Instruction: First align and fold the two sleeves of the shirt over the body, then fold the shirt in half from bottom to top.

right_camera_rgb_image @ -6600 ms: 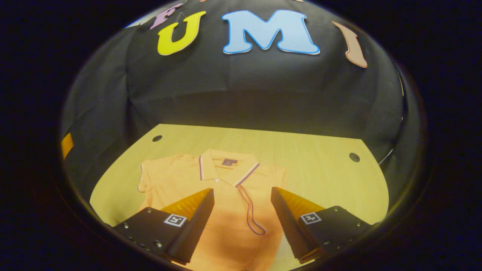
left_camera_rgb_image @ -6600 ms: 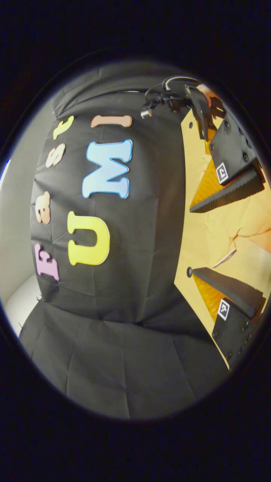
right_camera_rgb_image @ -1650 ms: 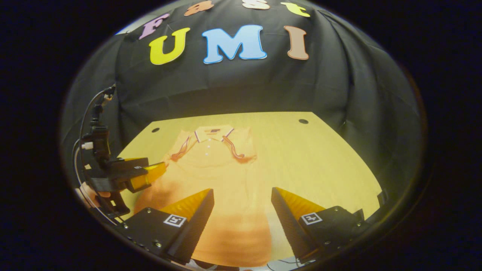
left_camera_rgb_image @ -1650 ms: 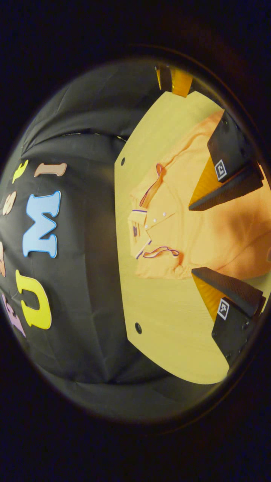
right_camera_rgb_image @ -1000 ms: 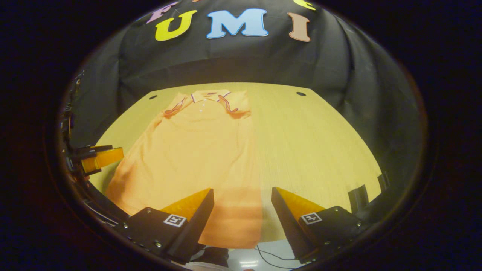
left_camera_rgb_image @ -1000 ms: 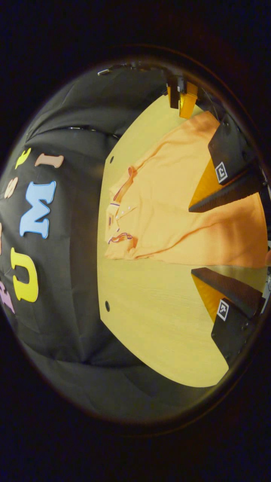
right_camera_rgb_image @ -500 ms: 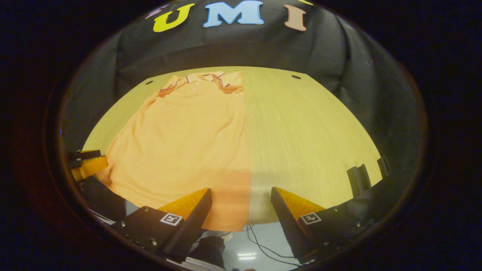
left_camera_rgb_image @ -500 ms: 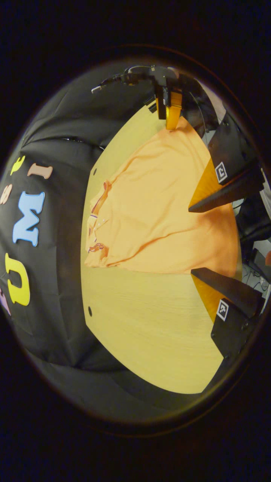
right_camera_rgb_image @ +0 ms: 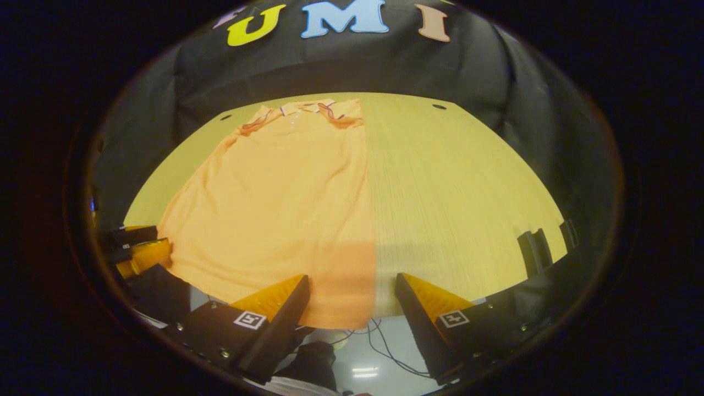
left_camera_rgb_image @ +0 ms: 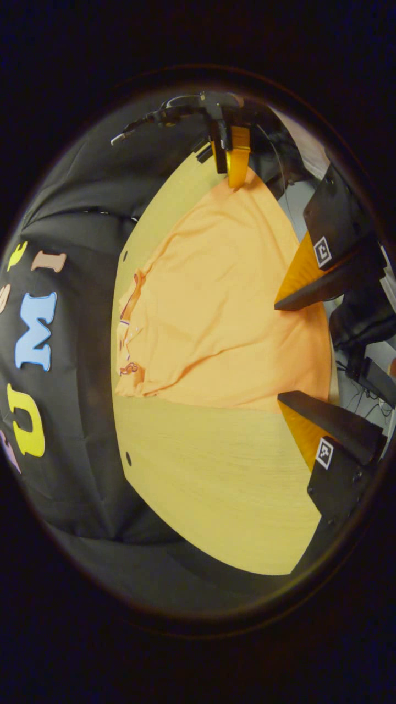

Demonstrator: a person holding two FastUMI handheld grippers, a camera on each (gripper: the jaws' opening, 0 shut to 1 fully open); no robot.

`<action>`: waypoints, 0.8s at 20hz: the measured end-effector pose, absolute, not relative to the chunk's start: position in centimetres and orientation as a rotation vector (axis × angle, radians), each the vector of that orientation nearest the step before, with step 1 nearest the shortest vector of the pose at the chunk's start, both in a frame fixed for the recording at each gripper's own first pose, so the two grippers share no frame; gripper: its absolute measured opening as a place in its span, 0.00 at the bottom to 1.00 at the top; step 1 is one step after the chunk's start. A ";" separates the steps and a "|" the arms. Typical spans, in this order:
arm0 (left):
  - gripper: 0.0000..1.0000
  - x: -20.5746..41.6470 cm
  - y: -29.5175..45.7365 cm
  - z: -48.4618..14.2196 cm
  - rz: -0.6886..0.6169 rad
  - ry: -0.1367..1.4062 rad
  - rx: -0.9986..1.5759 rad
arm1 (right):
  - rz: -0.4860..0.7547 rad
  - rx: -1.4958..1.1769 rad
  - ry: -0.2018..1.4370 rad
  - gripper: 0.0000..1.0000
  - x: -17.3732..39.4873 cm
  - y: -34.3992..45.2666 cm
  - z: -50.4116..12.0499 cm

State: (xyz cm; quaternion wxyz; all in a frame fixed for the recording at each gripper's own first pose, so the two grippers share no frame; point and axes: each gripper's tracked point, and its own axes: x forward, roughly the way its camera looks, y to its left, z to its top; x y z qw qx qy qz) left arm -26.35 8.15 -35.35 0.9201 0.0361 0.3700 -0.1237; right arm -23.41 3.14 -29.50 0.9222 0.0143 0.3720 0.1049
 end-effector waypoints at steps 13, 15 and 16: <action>0.24 -26.7 6.2 -35.8 -0.232 0.759 0.113 | 0.215 0.067 0.784 0.17 -23.9 3.0 -30.4; 0.14 -26.7 5.6 -35.8 -0.227 0.765 0.139 | 0.231 0.091 0.783 0.14 -23.9 3.2 -30.4; 0.14 -26.7 5.5 -35.8 -0.224 0.763 0.153 | 0.211 0.119 0.780 0.14 -23.5 3.0 -30.4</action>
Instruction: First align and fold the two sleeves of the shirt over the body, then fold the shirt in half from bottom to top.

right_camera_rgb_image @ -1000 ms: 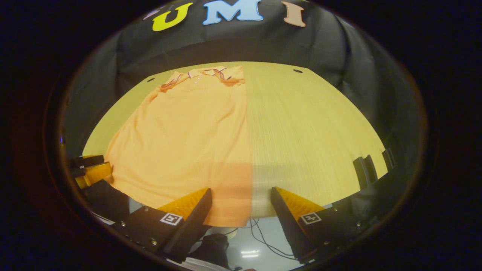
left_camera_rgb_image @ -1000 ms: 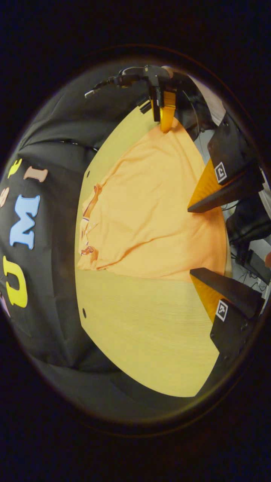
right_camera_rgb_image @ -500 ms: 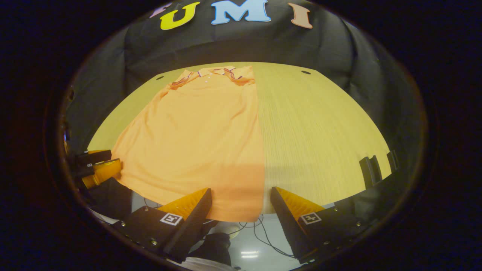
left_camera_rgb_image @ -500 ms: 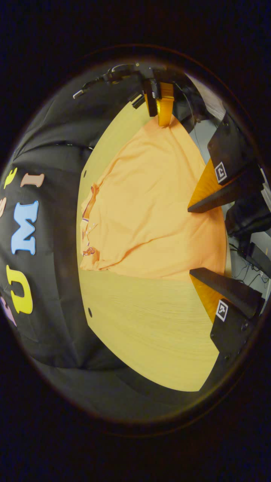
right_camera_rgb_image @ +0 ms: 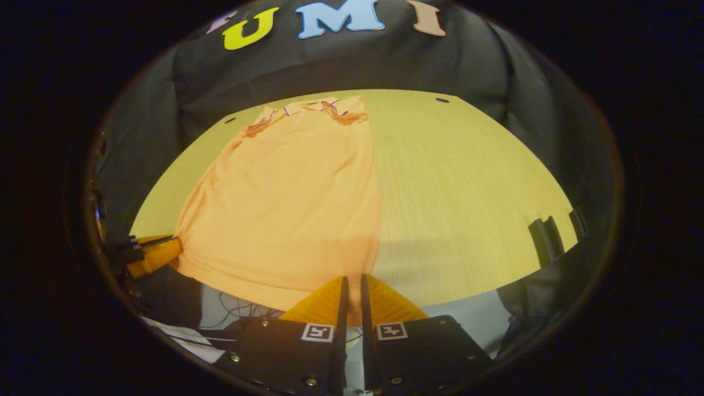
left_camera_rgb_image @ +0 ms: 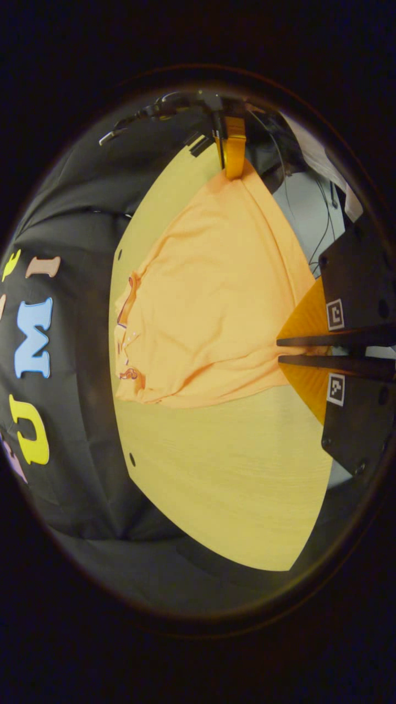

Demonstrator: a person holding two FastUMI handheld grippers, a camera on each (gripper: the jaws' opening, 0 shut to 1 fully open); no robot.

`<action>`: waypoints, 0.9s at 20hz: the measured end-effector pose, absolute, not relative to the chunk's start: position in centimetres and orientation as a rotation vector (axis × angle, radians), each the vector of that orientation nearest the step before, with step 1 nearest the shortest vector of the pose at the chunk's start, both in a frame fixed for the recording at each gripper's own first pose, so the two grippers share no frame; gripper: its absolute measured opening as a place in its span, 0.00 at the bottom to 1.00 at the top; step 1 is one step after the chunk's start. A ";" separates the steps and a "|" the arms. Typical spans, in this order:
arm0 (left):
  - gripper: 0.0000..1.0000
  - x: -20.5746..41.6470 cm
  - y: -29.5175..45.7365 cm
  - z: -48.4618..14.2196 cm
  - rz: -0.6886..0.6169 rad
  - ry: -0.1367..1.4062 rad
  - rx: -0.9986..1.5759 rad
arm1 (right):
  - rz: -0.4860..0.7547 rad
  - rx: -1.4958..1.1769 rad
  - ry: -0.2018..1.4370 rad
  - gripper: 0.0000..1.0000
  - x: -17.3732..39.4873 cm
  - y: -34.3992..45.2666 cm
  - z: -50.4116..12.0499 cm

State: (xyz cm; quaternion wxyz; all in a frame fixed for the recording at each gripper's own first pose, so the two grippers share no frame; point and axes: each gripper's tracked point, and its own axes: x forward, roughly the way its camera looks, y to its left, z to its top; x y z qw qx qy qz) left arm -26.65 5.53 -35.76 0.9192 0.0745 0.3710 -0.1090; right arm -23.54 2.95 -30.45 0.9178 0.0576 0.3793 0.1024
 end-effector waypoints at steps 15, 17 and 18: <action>0.07 -22.9 3.6 -28.4 -0.141 0.704 0.036 | 0.344 0.300 0.639 0.00 -20.9 3.5 -22.9; 0.07 -21.5 3.5 -26.7 -0.139 0.670 0.040 | 0.349 0.307 0.610 0.00 -19.7 3.2 -21.2; 0.06 -20.7 3.5 -26.0 -0.137 0.660 0.039 | 0.353 0.313 0.598 0.00 -18.9 3.2 -20.4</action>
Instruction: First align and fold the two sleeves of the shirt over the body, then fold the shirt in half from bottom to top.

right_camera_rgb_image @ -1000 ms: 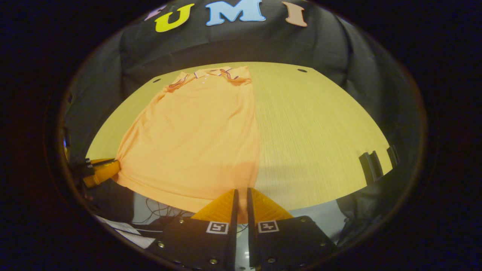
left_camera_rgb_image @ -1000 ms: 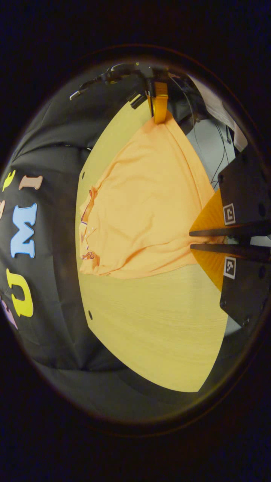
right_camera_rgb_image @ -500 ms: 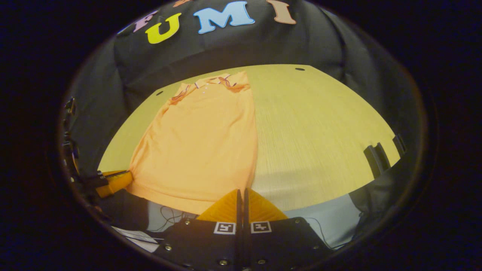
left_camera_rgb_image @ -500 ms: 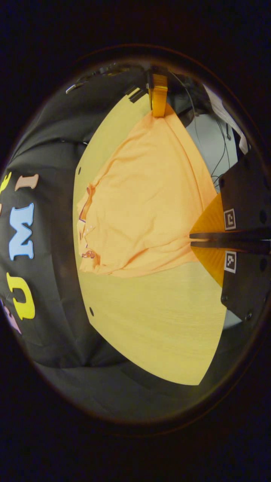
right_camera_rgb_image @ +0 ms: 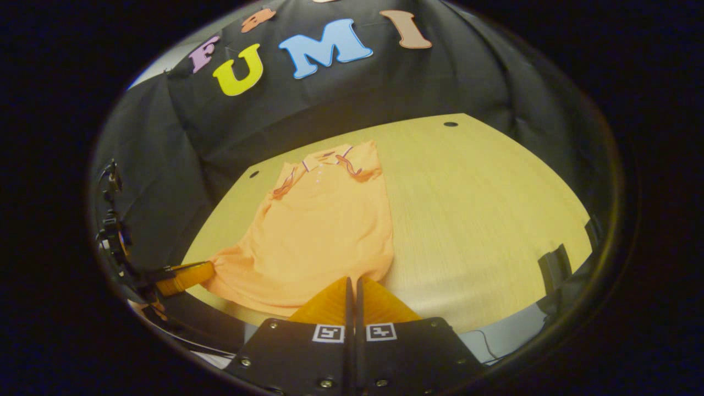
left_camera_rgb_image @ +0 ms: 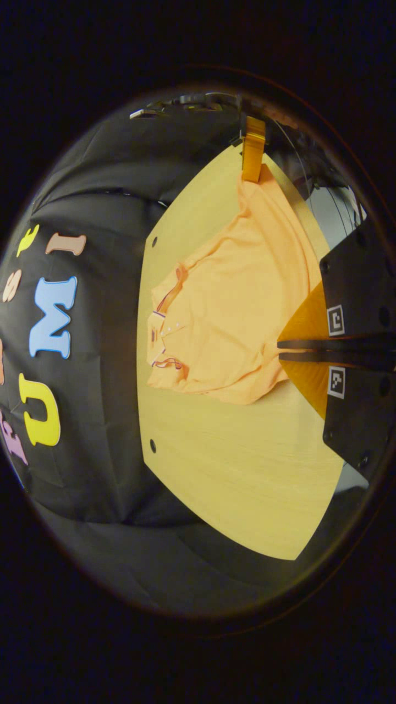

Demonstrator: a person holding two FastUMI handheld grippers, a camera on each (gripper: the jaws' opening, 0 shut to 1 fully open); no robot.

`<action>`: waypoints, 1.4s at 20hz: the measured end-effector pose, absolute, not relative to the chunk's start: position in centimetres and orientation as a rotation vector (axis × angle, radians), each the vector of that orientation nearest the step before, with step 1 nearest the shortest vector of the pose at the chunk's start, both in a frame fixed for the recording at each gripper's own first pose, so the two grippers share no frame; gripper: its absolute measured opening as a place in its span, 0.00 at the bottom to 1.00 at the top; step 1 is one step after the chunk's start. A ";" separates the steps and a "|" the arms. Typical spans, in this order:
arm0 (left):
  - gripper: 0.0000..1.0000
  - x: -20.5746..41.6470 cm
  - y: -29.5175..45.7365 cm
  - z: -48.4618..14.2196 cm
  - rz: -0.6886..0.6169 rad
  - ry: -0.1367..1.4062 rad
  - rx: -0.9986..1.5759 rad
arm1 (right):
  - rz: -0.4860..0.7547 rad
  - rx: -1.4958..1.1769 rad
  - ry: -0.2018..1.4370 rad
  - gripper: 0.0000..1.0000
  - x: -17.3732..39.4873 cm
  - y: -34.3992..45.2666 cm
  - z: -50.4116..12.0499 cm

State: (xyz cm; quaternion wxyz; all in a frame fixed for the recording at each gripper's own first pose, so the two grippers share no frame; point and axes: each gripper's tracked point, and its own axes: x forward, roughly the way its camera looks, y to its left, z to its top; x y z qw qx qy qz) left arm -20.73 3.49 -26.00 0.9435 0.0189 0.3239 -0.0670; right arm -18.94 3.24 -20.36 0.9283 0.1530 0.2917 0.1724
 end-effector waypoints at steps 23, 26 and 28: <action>0.06 9.8 3.9 -20.0 -0.223 0.513 0.054 | 0.241 0.189 0.445 0.00 8.2 7.3 -8.6; 0.06 12.5 3.6 -19.7 -0.234 0.492 0.056 | 0.226 0.170 0.439 0.00 10.8 7.7 -8.1; 0.06 14.1 3.5 -19.9 -0.239 0.483 0.058 | 0.212 0.168 0.435 0.00 12.2 8.0 -7.9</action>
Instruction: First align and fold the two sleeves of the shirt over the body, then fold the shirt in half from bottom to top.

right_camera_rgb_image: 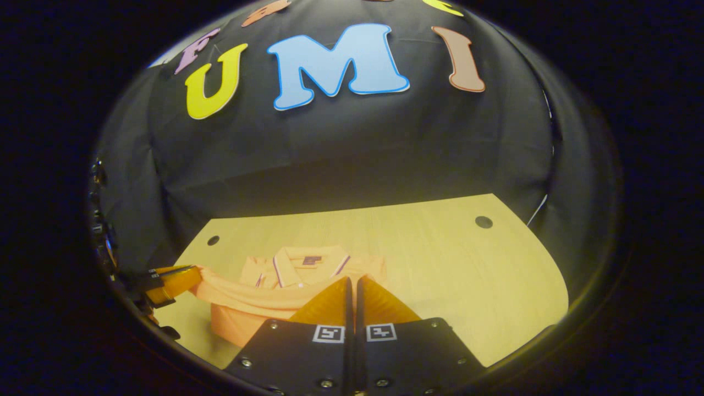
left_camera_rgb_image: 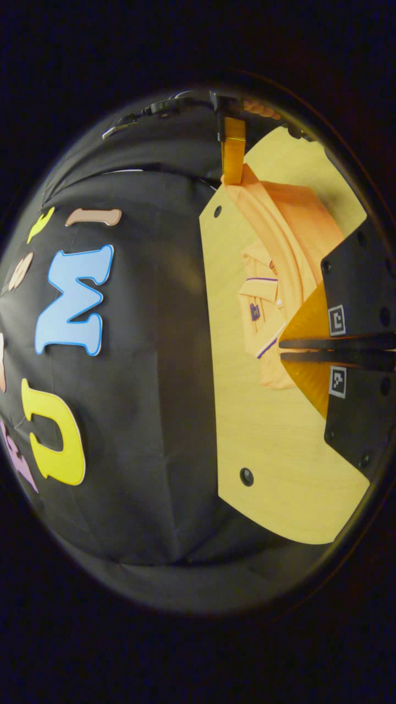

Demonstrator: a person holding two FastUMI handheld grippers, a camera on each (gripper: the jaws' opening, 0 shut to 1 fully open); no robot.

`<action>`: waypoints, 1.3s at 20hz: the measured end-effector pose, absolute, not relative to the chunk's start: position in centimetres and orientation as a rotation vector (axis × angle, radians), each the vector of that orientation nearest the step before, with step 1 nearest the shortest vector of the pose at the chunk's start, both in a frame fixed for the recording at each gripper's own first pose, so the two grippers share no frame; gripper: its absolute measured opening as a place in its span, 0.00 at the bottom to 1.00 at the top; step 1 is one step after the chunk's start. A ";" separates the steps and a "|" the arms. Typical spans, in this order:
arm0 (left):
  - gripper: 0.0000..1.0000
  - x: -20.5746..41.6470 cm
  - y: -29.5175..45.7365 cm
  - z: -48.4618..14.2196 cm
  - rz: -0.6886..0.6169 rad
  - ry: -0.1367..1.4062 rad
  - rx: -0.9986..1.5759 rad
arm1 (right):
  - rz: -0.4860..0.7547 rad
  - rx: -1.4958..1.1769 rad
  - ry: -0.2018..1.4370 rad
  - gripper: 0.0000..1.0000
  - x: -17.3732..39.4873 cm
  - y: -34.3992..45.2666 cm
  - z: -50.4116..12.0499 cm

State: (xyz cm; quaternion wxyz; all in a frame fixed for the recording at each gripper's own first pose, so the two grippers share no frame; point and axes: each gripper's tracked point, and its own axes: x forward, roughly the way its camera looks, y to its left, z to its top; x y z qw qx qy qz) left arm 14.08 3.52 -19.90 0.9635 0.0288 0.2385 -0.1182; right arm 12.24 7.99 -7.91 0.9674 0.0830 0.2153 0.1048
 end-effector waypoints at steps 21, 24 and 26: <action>0.06 25.8 4.2 -25.1 -0.197 0.382 0.063 | 0.077 0.003 0.442 0.00 24.0 9.4 -13.2; 0.06 26.6 4.1 -26.5 -0.185 0.384 0.076 | 0.072 -0.020 0.462 0.01 24.6 9.5 -14.7; 0.06 26.7 3.9 -27.6 -0.184 0.393 0.072 | 0.069 -0.032 0.489 0.02 24.7 9.6 -15.7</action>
